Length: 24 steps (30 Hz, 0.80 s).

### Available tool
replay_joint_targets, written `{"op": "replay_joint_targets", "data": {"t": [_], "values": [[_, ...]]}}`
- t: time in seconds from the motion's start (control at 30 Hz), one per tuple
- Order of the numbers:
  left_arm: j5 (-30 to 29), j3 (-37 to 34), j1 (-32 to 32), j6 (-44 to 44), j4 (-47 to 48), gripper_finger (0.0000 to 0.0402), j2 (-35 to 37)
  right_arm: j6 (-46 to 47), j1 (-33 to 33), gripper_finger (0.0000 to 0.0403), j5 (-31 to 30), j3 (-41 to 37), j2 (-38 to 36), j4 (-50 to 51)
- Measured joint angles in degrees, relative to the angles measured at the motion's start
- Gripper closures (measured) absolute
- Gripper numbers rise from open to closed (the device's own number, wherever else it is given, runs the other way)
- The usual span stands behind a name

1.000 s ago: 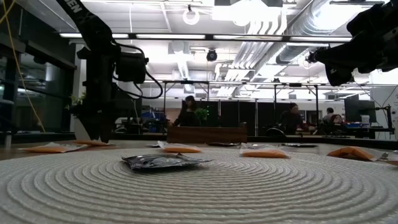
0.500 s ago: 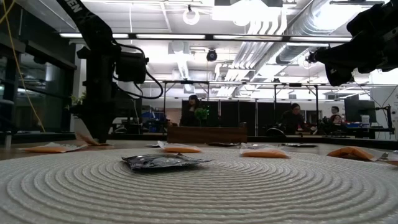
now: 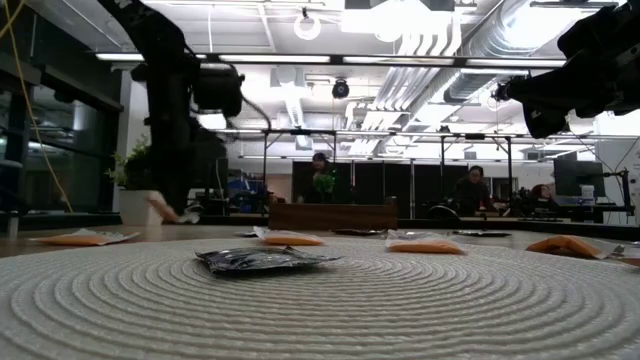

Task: Pick & Place Tea
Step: Put the white tea bag into the left section of the wooden organizer

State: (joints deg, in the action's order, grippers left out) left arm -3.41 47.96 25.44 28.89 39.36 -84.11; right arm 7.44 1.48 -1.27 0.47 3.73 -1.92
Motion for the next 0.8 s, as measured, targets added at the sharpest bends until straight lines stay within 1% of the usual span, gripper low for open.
{"op": "replay_joint_targets", "data": {"t": [0.13,0.27,0.37,0.57,0.67,0.8], "values": [[-3.18,1.24,0.01,0.06,-0.31,0.0400,1.79,0.00,0.00,0.0391,-0.01,0.00,0.00,-0.01],[-7.54,1.64,0.01,0.04,-4.78,0.0401,4.45,0.00,0.00,0.0391,-0.01,0.01,0.00,-0.01],[-10.49,1.64,0.01,0.05,-10.96,0.0401,5.22,0.00,0.00,0.0391,0.00,0.01,0.00,-0.01],[-11.10,1.64,-0.01,-0.14,-25.38,0.0401,5.15,0.00,0.02,0.0391,-0.01,0.02,0.00,-0.01],[-13.09,1.64,0.01,-0.16,-32.81,0.0401,5.13,0.00,0.02,0.0391,-0.01,0.02,0.00,-0.01],[-14.70,1.73,0.08,-0.14,-40.96,0.0401,1.51,0.00,0.01,0.0391,-0.01,0.01,0.00,0.00]]}}
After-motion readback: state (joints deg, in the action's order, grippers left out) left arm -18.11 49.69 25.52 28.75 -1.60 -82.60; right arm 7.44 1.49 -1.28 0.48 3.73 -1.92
